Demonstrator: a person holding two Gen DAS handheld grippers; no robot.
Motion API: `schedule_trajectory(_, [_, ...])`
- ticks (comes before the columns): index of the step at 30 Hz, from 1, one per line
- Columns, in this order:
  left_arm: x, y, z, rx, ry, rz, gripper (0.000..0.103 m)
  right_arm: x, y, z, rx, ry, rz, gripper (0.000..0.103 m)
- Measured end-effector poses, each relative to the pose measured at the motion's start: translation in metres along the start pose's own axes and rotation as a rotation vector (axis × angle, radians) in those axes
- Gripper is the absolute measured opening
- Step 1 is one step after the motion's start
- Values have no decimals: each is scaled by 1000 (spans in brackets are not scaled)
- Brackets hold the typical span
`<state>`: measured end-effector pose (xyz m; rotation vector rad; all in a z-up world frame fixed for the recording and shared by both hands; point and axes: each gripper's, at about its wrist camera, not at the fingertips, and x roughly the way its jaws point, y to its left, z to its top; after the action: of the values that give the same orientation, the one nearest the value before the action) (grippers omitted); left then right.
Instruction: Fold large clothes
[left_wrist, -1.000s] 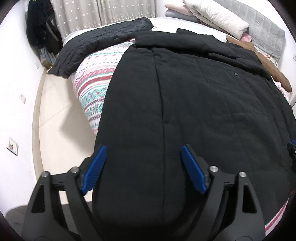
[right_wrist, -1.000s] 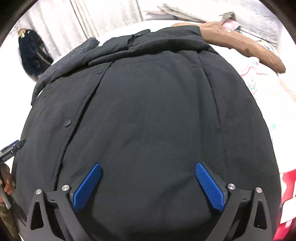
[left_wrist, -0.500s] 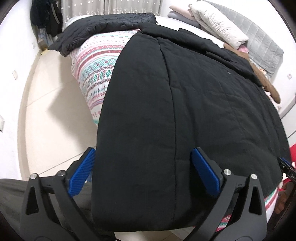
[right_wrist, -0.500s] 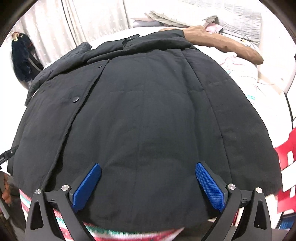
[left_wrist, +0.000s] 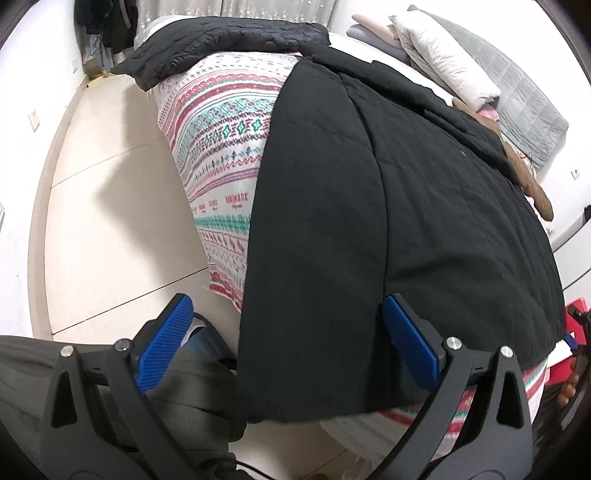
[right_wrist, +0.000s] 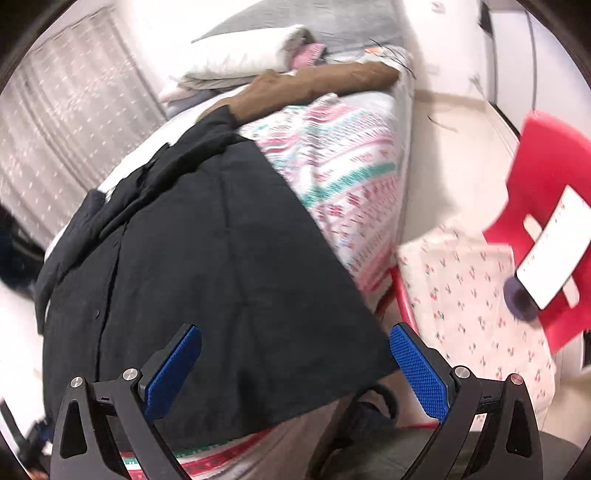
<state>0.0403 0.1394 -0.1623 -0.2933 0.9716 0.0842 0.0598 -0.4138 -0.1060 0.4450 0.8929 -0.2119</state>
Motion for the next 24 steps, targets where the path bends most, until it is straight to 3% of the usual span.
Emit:
schedule_trajectory(2, [-4, 1, -1, 1, -12, -5, 102, 4, -9, -3, 37, 29, -12, 103])
schedule_trajectory(5, [-12, 1, -5, -1, -34, 45, 101, 11, -22, -2, 89, 68, -24, 103])
schedule_trajectory(10, [-31, -29, -18, 174, -123, 80, 101, -1, -5, -10, 5, 43, 17, 103])
schedule_trajectory(13, [-24, -19, -14, 135, -94, 97, 101, 4, -16, -6, 56, 64, 1, 102])
schedule_trajectory(17, [-21, 0, -4, 58, -89, 51, 101, 16, -36, -4, 161, 127, 36, 99])
schedule_trajectory(19, [-17, 7, -1, 39, -82, 41, 101, 22, -30, -6, 125, 154, 29, 91])
schedule_trajectory(21, [-13, 16, 2, 2, -69, 17, 101, 27, -27, -9, 111, 181, 70, 64])
schedule_trajectory(24, [-7, 25, 3, -47, -49, -14, 101, 29, -36, -14, 151, 189, 152, 47])
